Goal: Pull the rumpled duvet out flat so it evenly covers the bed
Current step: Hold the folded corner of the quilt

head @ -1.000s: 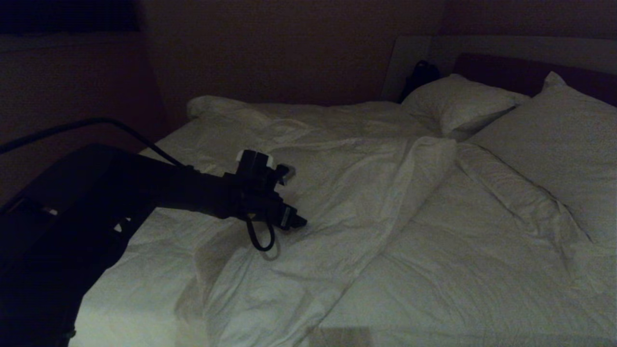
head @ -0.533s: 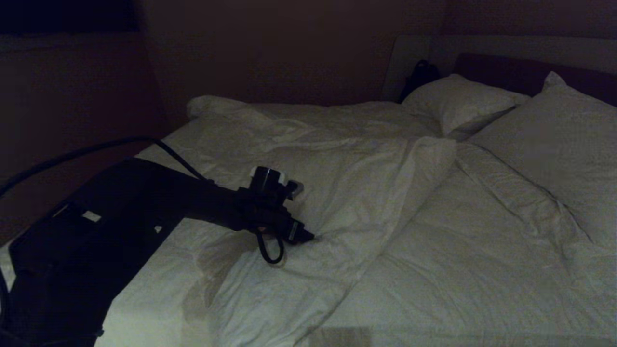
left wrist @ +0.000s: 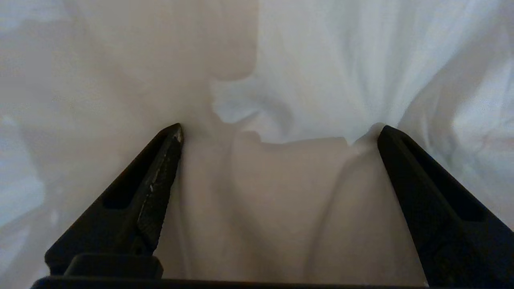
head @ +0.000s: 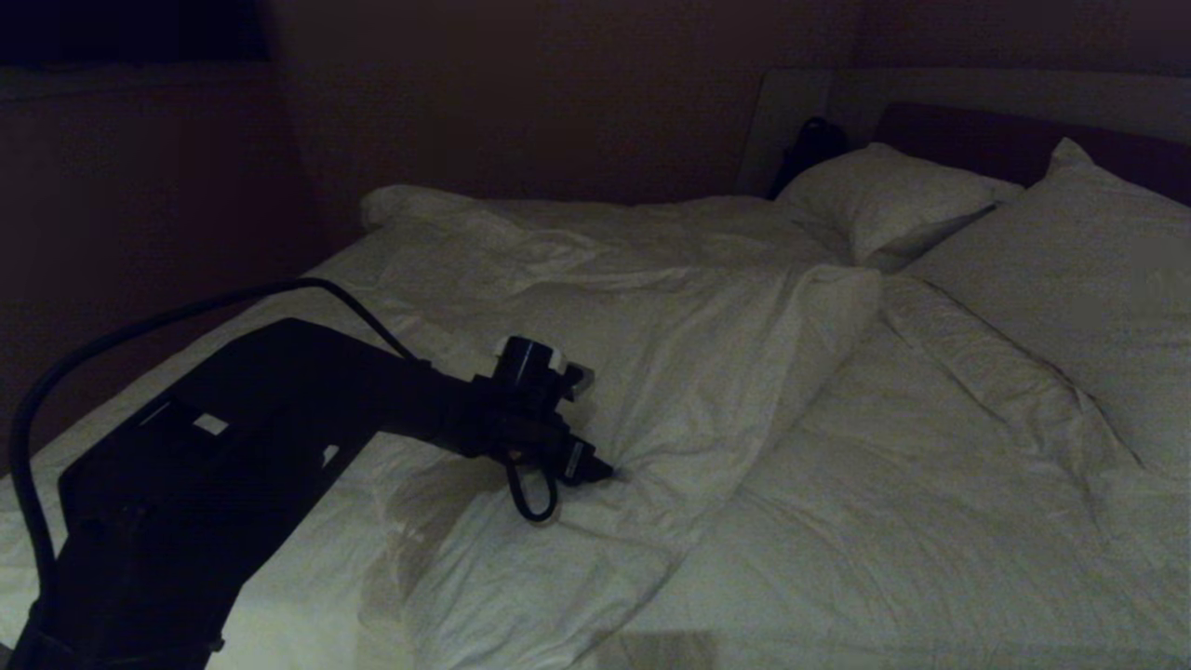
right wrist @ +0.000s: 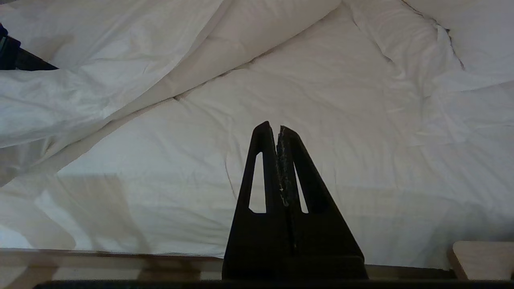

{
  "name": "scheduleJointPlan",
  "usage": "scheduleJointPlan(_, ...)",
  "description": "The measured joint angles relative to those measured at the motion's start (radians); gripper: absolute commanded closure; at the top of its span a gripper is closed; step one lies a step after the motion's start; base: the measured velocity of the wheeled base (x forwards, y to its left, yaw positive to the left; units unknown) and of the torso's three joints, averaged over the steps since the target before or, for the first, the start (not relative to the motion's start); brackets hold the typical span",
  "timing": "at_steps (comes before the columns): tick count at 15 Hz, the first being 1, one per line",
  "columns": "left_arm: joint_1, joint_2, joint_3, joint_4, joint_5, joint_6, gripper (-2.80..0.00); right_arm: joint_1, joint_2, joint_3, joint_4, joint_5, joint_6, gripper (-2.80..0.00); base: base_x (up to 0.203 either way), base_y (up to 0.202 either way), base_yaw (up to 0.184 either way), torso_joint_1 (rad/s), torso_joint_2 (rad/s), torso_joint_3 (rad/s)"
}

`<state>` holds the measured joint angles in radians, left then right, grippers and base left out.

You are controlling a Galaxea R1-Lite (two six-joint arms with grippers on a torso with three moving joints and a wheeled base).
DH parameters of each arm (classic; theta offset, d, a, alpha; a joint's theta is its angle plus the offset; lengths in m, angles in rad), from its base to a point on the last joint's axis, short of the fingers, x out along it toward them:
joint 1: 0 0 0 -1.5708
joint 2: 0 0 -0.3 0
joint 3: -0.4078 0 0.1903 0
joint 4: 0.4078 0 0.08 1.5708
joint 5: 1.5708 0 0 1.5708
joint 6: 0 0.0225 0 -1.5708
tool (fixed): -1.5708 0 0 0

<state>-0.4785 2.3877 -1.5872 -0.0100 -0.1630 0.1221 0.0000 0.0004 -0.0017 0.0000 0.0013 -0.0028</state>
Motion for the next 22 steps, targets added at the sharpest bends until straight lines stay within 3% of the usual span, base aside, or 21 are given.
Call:
scheduleJointPlan(10,0.0,0.001,0.005,0.002,0.0,0.0,-2.8,0.0,0.0,0.0,0.0,0.0,0.0,0.0,0.0,0.0,0.0,0.0,0.0,0.0)
scheduleJointPlan(11,0.0,0.001,0.005,0.002,-0.001,-0.001,0.0,0.0,0.0,0.0,0.0,0.0,0.0,0.0,0.0,0.0,0.0,0.0,0.0,0.0)
scheduleJointPlan(22,-0.001,-0.001,0.006,0.001,0.0,-0.001,0.0,0.0,0.0,0.0,0.0,0.0,0.0,0.0,0.0,0.0,0.0,0.0,0.0,0.0)
